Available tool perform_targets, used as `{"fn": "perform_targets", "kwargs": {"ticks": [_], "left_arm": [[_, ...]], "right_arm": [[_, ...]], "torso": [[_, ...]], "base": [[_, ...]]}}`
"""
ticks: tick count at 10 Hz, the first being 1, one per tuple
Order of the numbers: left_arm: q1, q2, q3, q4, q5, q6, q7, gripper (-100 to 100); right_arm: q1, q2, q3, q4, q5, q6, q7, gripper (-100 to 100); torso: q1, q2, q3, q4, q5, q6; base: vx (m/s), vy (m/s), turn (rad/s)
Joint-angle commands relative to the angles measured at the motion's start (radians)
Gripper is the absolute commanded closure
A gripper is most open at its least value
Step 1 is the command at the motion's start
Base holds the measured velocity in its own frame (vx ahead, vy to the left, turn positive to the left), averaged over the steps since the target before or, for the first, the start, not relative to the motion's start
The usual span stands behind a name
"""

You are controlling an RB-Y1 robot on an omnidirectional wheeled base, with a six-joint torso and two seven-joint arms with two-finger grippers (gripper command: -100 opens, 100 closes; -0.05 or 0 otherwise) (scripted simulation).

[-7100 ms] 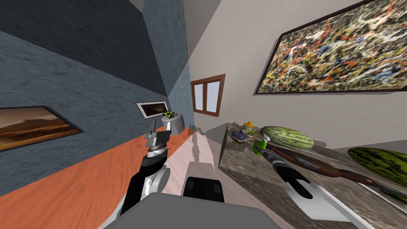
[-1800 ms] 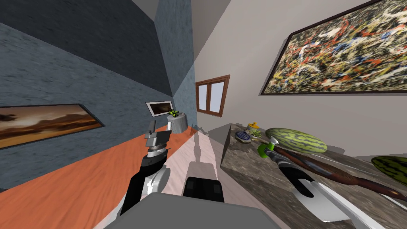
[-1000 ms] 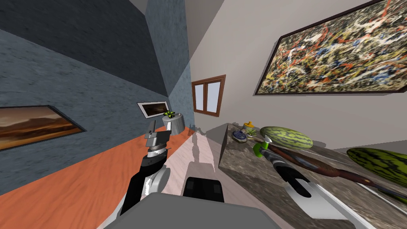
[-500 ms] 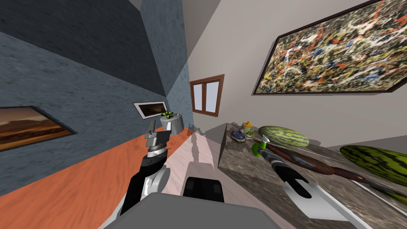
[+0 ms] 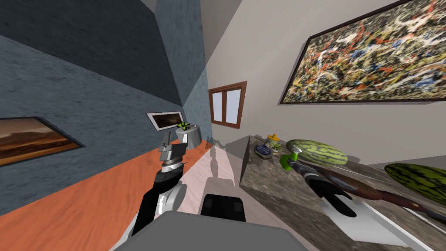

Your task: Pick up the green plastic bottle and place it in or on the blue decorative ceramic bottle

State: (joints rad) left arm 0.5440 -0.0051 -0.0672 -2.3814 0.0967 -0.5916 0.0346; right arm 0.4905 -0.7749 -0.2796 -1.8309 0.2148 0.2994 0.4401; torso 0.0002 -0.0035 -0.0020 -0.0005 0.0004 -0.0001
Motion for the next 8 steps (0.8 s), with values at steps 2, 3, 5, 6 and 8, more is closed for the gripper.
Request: {"fn": "perform_targets", "kwargs": {"ticks": [2, 3, 5, 6, 8], "left_arm": [[0.0, 0.0, 0.0, 0.0, 0.0, 0.0, 0.0, 0], [0.0, 0.0, 0.0, 0.0, 0.0, 0.0, 0.0, 0], [0.0, 0.0, 0.0, 0.0, 0.0, 0.0, 0.0, 0], [0.0, 0.0, 0.0, 0.0, 0.0, 0.0, 0.0, 0], [0.0, 0.0, 0.0, 0.0, 0.0, 0.0, 0.0, 0]], "right_arm": [[0.013, -0.047, -0.019, -0.041, -0.036, 0.05, -0.008, 100], [0.02, -0.062, -0.028, -0.055, -0.048, 0.065, -0.011, 100], [0.033, -0.091, -0.045, -0.081, -0.071, 0.093, -0.017, 100], [0.039, -0.105, -0.053, -0.093, -0.083, 0.107, -0.02, 100], [0.055, -0.143, -0.076, -0.124, -0.113, 0.145, -0.028, 100]], "torso": [[0.0, 0.0, 0.0, 0.0, 0.0, 0.0], [0.0, 0.0, 0.0, 0.0, 0.0, 0.0], [0.0, 0.001, 0.001, 0.0, 0.0, 0.0], [0.0, 0.001, 0.001, 0.0, 0.0, 0.0], [0.0, 0.002, 0.001, 0.001, 0.0, 0.0]], "base": [[0.042, 0.005, 0.004], [0.038, -0.001, 0.005], [0.04, -0.003, 0.003], [0.037, -0.007, 0.0], [0.041, -0.01, -0.001]]}}
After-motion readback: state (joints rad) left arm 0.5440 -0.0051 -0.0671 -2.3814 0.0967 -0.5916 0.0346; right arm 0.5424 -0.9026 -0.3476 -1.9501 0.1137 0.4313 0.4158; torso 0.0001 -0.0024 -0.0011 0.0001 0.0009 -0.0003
